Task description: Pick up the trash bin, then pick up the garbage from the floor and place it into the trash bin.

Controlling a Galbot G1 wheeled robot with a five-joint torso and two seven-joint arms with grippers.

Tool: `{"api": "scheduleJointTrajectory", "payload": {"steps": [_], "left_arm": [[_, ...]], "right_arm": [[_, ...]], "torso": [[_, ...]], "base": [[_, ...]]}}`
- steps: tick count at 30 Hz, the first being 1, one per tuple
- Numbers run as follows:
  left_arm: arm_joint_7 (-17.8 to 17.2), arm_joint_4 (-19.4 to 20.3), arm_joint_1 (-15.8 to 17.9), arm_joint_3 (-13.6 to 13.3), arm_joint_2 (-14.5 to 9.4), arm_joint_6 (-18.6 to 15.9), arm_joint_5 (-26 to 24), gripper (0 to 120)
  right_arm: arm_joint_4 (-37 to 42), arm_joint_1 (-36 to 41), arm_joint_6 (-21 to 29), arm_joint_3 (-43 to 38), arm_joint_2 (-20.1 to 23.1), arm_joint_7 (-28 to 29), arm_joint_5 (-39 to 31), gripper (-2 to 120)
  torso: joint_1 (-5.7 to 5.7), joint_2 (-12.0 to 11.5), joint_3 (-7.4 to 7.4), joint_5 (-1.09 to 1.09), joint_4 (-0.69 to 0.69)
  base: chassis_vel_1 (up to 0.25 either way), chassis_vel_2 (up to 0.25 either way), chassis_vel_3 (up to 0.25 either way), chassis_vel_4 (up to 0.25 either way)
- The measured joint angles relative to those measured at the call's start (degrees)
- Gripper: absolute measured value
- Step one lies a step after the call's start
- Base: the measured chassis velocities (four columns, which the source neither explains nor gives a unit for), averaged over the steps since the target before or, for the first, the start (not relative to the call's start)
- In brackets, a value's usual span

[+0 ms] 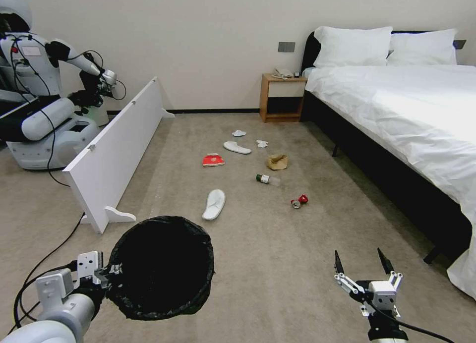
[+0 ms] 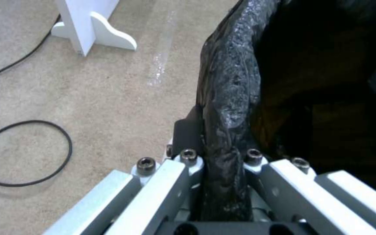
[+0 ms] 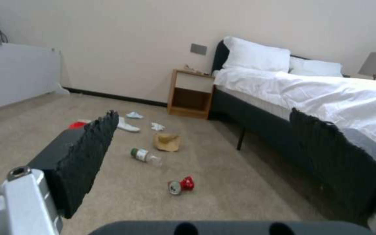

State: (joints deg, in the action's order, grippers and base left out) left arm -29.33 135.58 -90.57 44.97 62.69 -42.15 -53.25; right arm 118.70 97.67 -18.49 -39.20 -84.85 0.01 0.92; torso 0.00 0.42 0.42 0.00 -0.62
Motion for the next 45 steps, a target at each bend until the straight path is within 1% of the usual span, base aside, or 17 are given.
{"api": "scheduleJointTrajectory", "payload": {"steps": [14,28,45], "left_arm": [[0.36,-0.6,0.23,0.46,0.0,0.01,0.09,3],[0.47,-0.74,0.67,-0.43,0.14,0.02,0.33,3],[0.37,-0.74,0.5,-0.44,0.52,0.02,0.32,3]], "right_arm": [[0.09,-0.06,-0.02,-0.09,-0.24,-0.05,-0.01,100],[0.2,-0.05,0.01,-0.31,-0.23,-0.43,-0.3,100],[0.36,0.05,-0.01,-0.98,0.08,-1.46,-1.18,100]], "torso": [[0.0,0.0,0.01,0.0,0.0],[0.0,0.0,0.0,0.0,0.0],[0.0,0.0,0.0,0.0,0.0]], "base": [[-0.041,0.046,0.037,-0.035],[-0.008,0.011,0.004,-0.006],[-0.063,0.073,0.068,-0.064]]}}
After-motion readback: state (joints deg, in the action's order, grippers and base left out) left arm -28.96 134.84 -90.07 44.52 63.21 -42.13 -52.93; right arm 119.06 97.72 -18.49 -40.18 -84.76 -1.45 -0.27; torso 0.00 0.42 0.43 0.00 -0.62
